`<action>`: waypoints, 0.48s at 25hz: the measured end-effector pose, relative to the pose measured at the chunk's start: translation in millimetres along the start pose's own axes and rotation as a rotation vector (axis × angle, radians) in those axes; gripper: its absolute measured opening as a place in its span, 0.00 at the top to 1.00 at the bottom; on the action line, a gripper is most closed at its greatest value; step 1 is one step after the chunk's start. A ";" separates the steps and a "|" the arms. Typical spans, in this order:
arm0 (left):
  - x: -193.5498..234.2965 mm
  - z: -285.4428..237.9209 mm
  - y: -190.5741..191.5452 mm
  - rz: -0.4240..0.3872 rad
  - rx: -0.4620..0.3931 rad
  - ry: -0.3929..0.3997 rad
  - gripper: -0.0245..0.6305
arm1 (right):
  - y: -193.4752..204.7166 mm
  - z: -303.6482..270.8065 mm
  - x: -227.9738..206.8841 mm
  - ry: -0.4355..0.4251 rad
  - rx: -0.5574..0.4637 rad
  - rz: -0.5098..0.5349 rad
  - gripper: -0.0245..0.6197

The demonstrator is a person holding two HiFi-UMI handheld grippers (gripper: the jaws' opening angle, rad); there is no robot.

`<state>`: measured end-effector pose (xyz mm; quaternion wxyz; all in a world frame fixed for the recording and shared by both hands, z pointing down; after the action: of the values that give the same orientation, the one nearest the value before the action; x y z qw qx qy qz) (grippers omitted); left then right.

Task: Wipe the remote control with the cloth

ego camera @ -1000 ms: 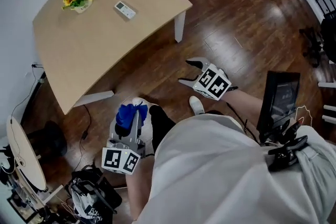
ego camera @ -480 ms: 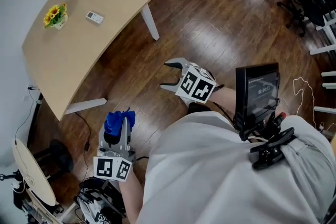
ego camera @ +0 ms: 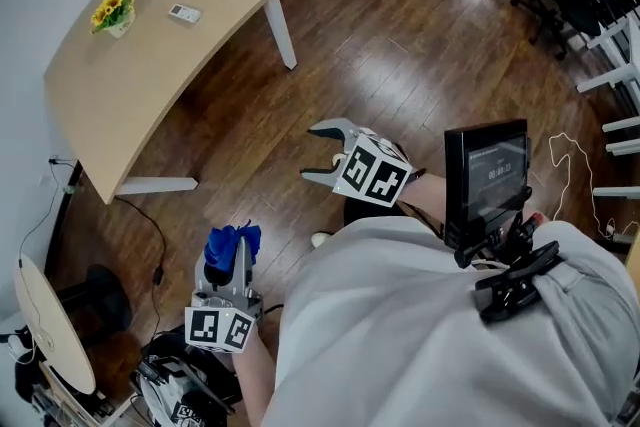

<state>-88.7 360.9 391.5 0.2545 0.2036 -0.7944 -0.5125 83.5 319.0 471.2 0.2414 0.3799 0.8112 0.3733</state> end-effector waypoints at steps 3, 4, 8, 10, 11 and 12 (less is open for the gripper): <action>1.0 12.3 6.3 0.005 -0.007 0.010 0.74 | -5.9 3.8 15.8 0.020 0.005 0.029 0.48; 0.8 14.7 6.8 0.006 -0.012 0.015 0.74 | -8.5 5.8 18.9 0.026 0.010 0.043 0.48; -6.4 18.4 5.9 0.001 -0.029 0.039 0.74 | -13.5 12.8 26.5 0.038 0.018 0.071 0.48; -7.1 19.1 6.2 0.001 -0.034 0.046 0.74 | -17.0 15.0 28.5 0.047 0.025 0.092 0.48; -6.4 19.8 6.2 0.002 -0.038 0.048 0.74 | -19.0 15.1 29.8 0.049 0.028 0.100 0.48; -5.8 20.8 6.3 0.004 -0.041 0.049 0.74 | -20.9 15.1 31.3 0.049 0.030 0.107 0.48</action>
<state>-97.3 381.5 389.0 0.2789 0.2093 -0.7778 -0.5229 66.0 341.3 442.3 0.1952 0.4170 0.8011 0.3825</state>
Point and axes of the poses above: the fingertips, and each gripper's own axes: z backward along the fingers, x to its left, y out of its underside, the point moved 1 cm from there along z, backward along the fingers, and after that the axes turned 11 degrees about -y, right-handed, at the moved point
